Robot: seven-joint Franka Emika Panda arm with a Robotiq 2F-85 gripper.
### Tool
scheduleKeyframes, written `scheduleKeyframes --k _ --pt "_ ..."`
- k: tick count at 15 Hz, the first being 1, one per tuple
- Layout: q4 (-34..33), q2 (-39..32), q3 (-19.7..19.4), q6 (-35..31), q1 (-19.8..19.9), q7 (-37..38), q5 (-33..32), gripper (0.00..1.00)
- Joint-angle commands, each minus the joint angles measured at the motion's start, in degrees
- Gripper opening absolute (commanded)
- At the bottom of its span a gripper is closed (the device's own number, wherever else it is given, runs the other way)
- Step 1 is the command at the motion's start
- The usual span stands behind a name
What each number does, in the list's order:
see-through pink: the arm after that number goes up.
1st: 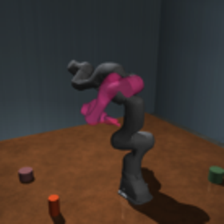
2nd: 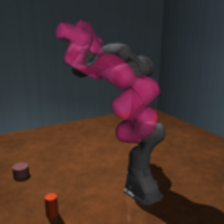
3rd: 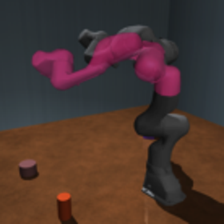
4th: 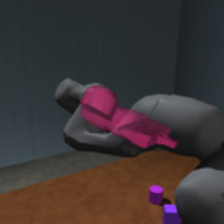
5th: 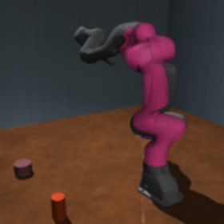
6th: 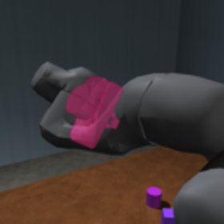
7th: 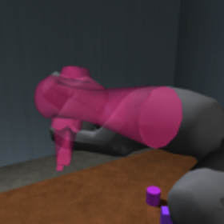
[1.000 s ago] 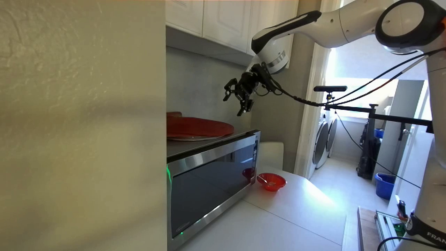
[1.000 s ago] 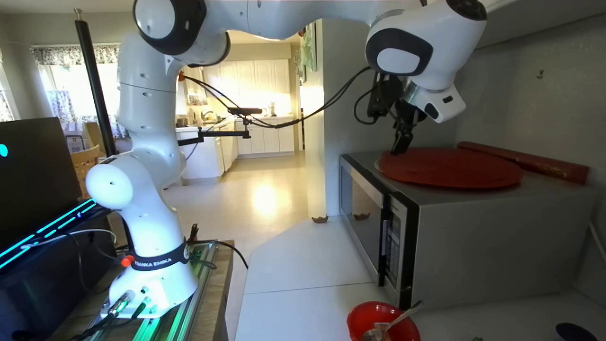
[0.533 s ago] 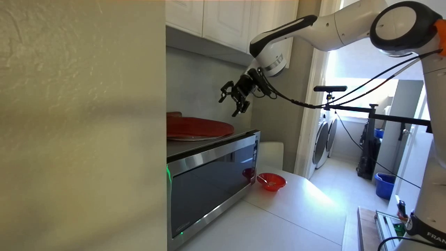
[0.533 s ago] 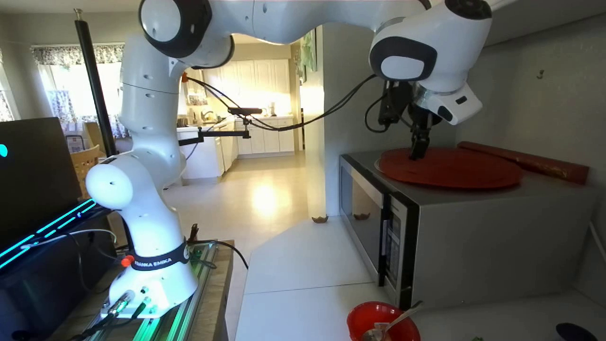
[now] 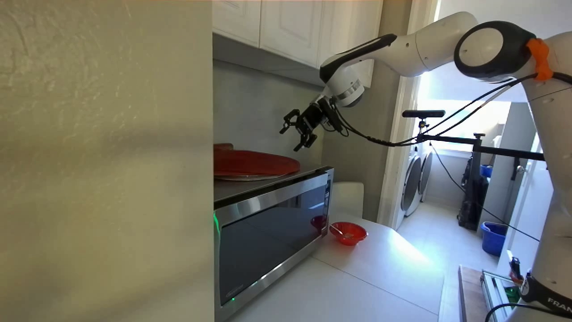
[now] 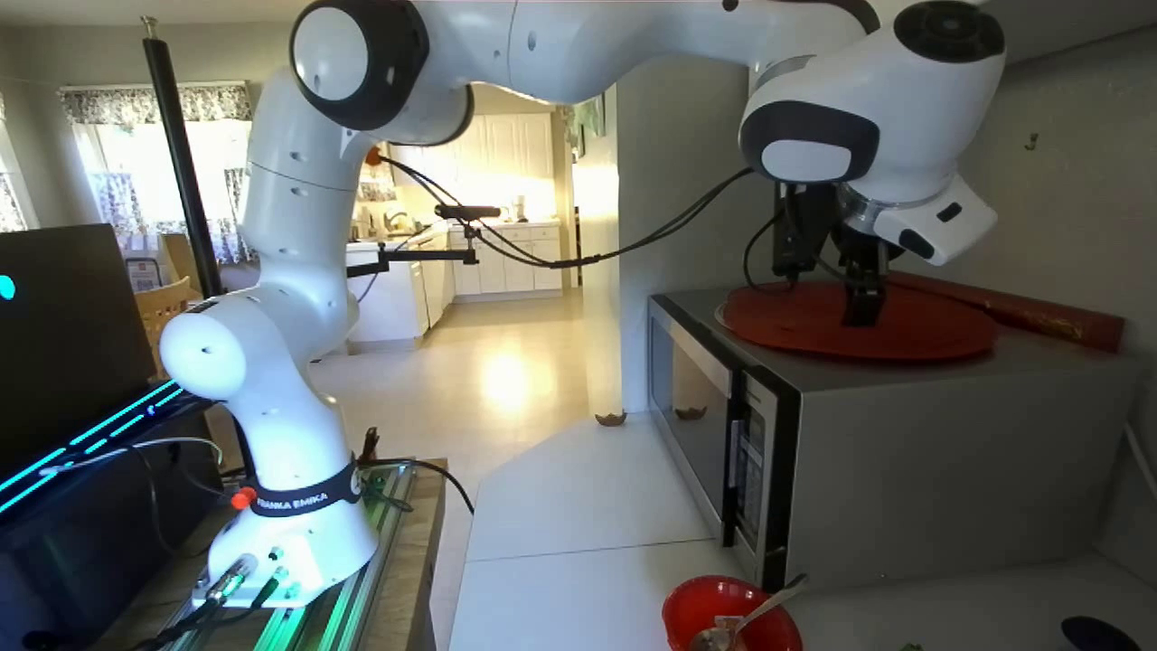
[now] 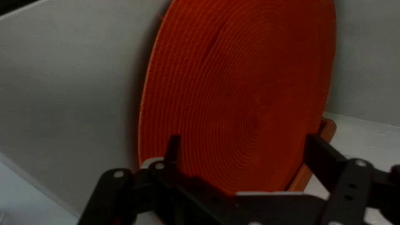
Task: Put the orange object on the microwave
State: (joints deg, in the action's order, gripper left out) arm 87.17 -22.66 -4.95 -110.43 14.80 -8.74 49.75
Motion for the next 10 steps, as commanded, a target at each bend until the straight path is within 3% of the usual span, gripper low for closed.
scheduleKeyframes --k 1,10 --pt "-3.15 -2.40 -0.20 1.66 1.94 -2.58 1.26 1.00" --pt "-3.75 -4.76 0.21 1.62 2.95 -4.62 0.86 1.00"
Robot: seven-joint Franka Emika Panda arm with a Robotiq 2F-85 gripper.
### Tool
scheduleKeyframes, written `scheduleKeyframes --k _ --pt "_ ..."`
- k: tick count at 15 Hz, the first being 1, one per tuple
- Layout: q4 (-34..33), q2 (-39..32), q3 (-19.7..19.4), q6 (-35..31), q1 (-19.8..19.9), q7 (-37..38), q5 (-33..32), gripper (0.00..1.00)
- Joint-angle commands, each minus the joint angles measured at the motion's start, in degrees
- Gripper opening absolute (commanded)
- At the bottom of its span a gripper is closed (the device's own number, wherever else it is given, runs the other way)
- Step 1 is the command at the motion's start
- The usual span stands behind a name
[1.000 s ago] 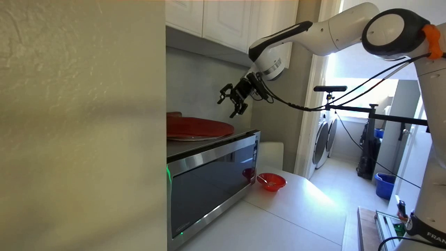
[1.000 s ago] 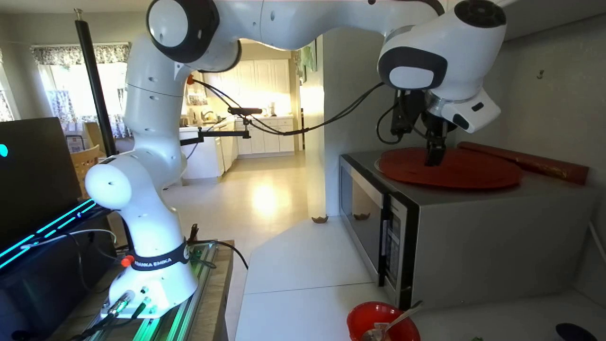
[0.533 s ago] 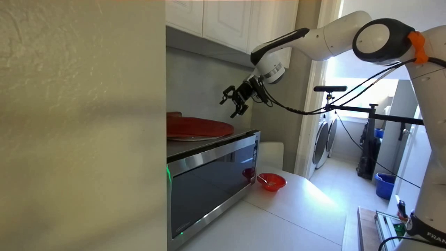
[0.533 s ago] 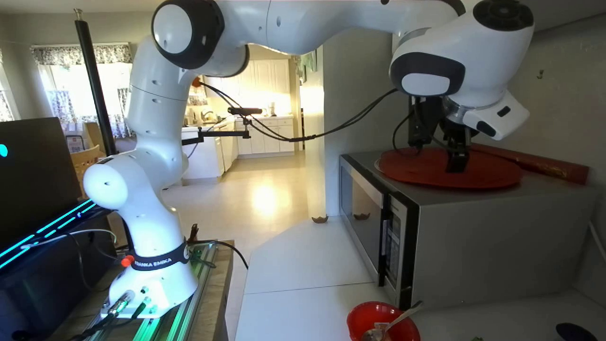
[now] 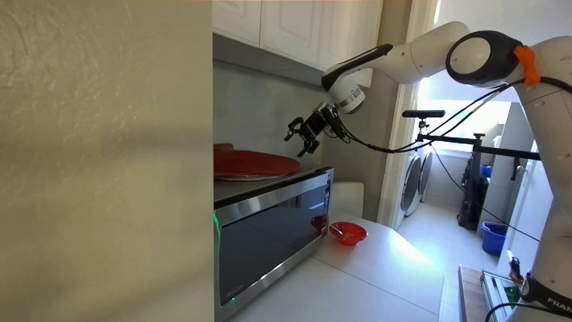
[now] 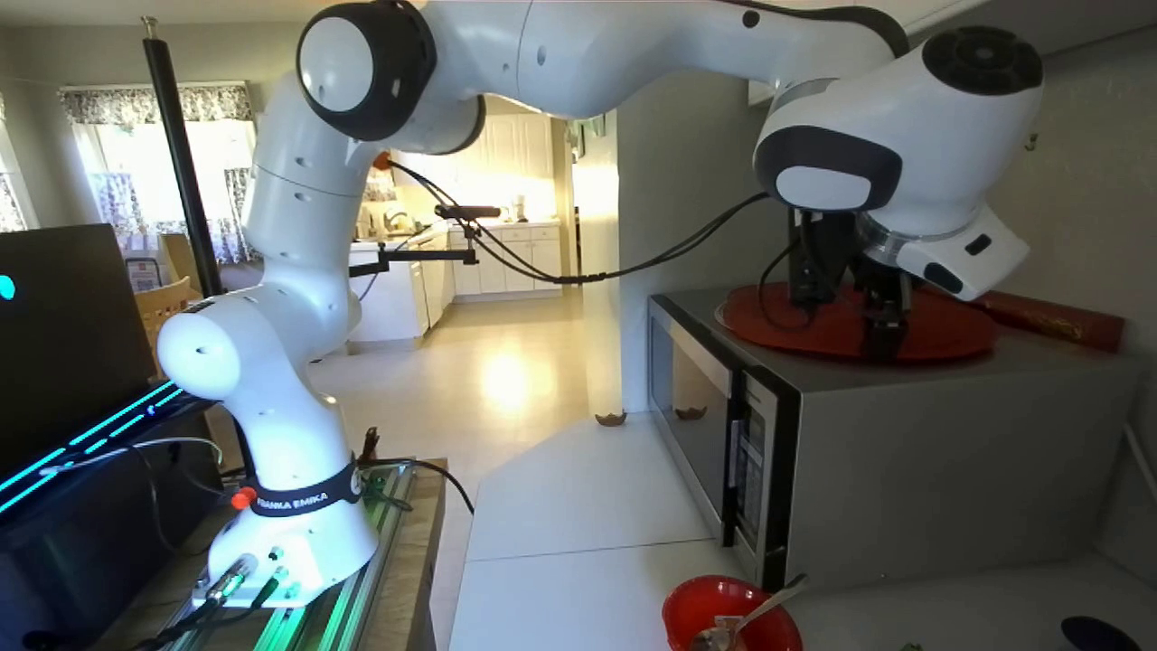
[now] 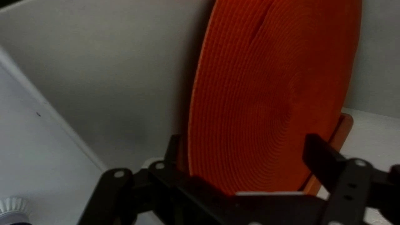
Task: Put the orange object on the microwave
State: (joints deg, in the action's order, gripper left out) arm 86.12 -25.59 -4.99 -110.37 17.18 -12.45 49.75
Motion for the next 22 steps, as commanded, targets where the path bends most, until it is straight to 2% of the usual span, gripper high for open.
scheduleKeyframes --k 1,7,12,20,22 --pt "-2.82 -1.99 0.26 1.59 0.55 -0.98 0.70 1.00" --pt "-3.67 -3.20 0.29 1.72 0.60 -1.24 0.23 0.99" --pt "-3.63 -3.32 0.61 2.08 0.35 -1.49 0.20 0.85" --pt "-3.27 -3.72 0.78 2.48 0.11 -2.12 -0.23 0.87" --pt "-3.17 -3.72 0.85 2.41 0.11 -2.34 -0.11 0.77"
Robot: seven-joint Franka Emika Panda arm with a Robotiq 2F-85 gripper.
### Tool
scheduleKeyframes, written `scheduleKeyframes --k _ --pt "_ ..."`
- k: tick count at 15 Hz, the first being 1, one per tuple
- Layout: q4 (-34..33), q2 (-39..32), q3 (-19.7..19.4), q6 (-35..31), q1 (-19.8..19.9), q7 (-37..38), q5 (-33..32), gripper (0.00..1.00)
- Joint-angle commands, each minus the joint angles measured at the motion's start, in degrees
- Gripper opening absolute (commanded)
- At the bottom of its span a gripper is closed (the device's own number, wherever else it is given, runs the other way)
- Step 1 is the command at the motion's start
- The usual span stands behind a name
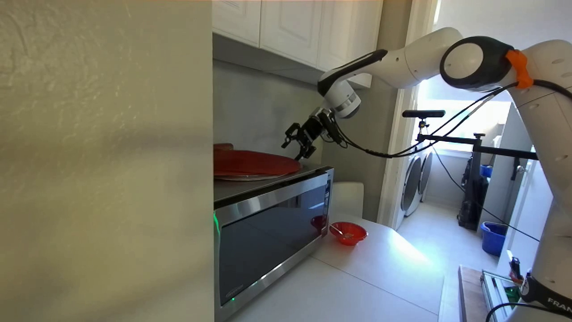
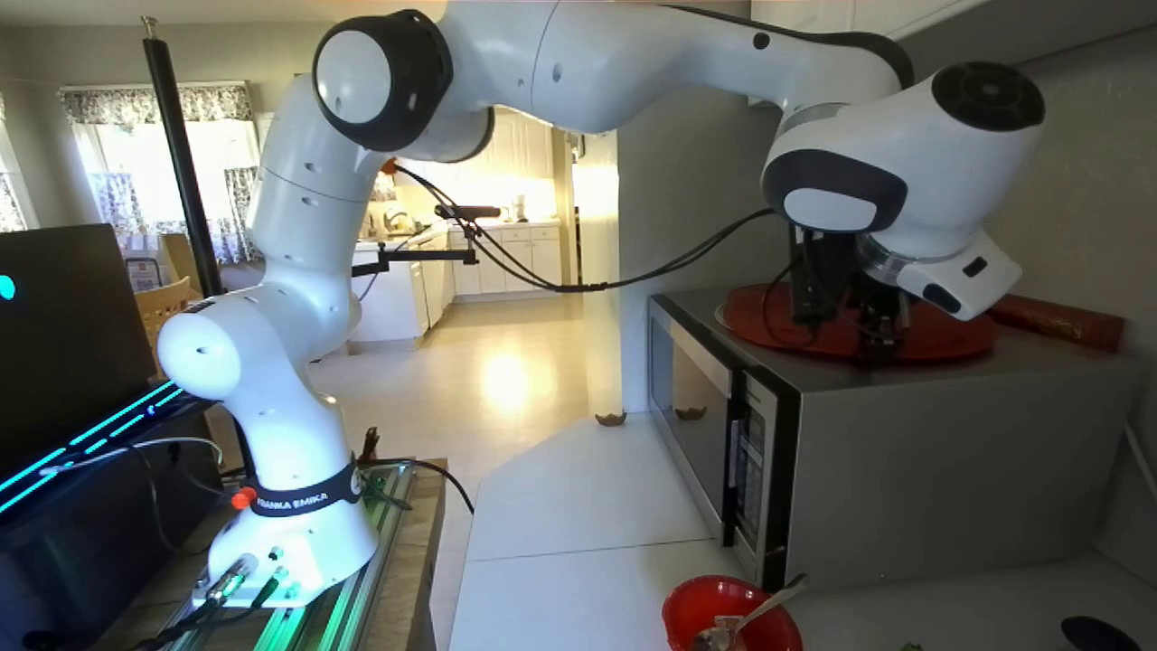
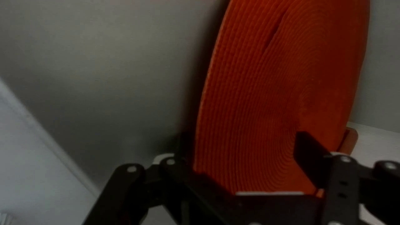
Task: Put the orange object on the microwave
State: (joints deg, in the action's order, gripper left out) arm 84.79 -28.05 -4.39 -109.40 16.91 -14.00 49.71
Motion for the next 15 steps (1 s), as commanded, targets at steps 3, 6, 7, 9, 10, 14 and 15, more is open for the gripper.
scheduleKeyframes --k 3,6,7,9,10,14,15 --pt "-1.62 -1.17 0.40 1.12 0.28 -1.32 0.16 0.45" --pt "-1.49 -1.14 0.58 1.04 0.19 -1.95 0.16 0.23" --pt "-1.42 -1.08 0.65 1.03 0.16 -2.29 0.18 0.16" --pt "-1.37 -0.99 0.80 1.05 0.13 -2.74 0.23 0.03" --pt "-1.35 -0.93 0.89 1.06 0.12 -2.88 0.28 0.00" --pt "-1.34 -0.80 1.13 1.10 0.20 -3.29 0.64 0.01" --pt "-1.33 -0.74 1.20 1.22 0.27 -3.25 0.85 0.01"
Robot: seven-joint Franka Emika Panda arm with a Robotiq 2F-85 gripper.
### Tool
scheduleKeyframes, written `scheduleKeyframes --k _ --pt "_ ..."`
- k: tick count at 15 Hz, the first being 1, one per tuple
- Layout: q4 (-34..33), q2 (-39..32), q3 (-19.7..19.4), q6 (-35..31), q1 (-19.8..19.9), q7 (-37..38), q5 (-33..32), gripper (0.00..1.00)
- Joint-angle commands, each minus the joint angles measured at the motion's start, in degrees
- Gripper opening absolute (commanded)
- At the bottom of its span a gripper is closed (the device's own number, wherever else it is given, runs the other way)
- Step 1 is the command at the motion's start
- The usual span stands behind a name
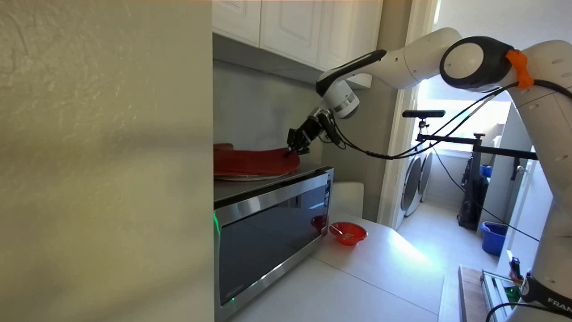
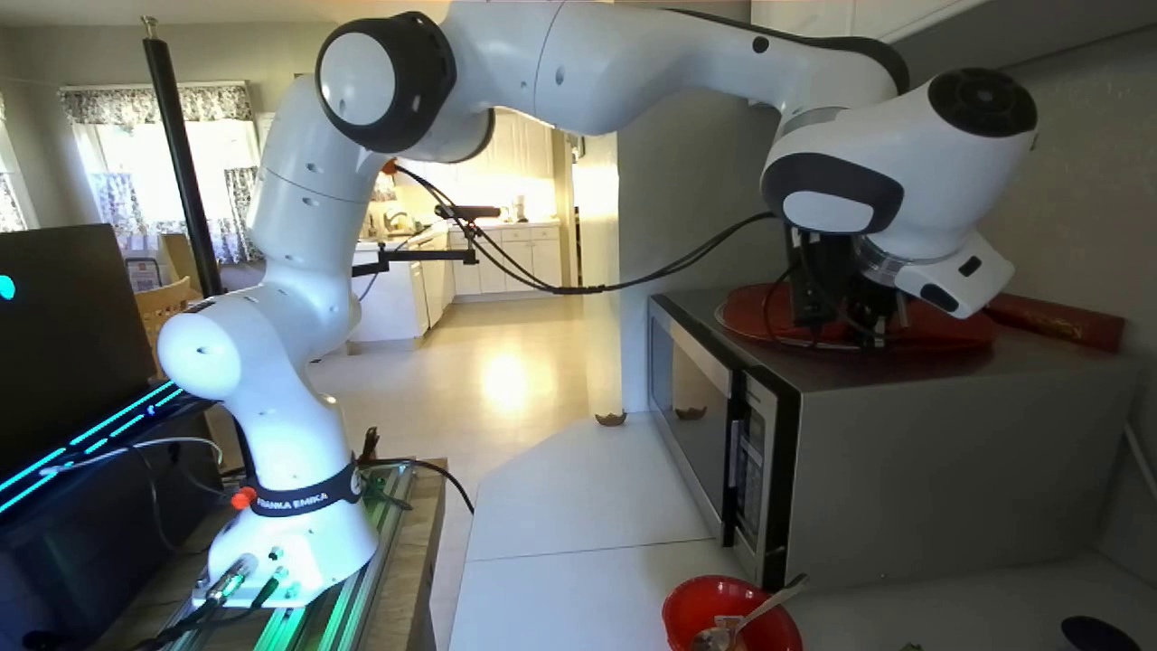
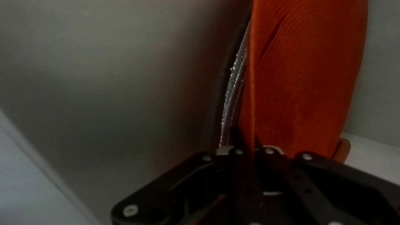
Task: Put the orange object on the microwave
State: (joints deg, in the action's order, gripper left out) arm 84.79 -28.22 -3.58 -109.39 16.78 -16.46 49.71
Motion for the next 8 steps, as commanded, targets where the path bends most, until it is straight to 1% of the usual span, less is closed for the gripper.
scheduleKeyframes --k 1,5,8 --pt "-1.54 -0.49 0.47 2.16 0.56 0.15 1.14 0.01" --pt "-2.01 -0.01 1.25 2.95 0.81 0.99 4.30 0.01" --pt "-1.58 0.02 1.57 1.19 0.13 0.50 7.93 0.01"
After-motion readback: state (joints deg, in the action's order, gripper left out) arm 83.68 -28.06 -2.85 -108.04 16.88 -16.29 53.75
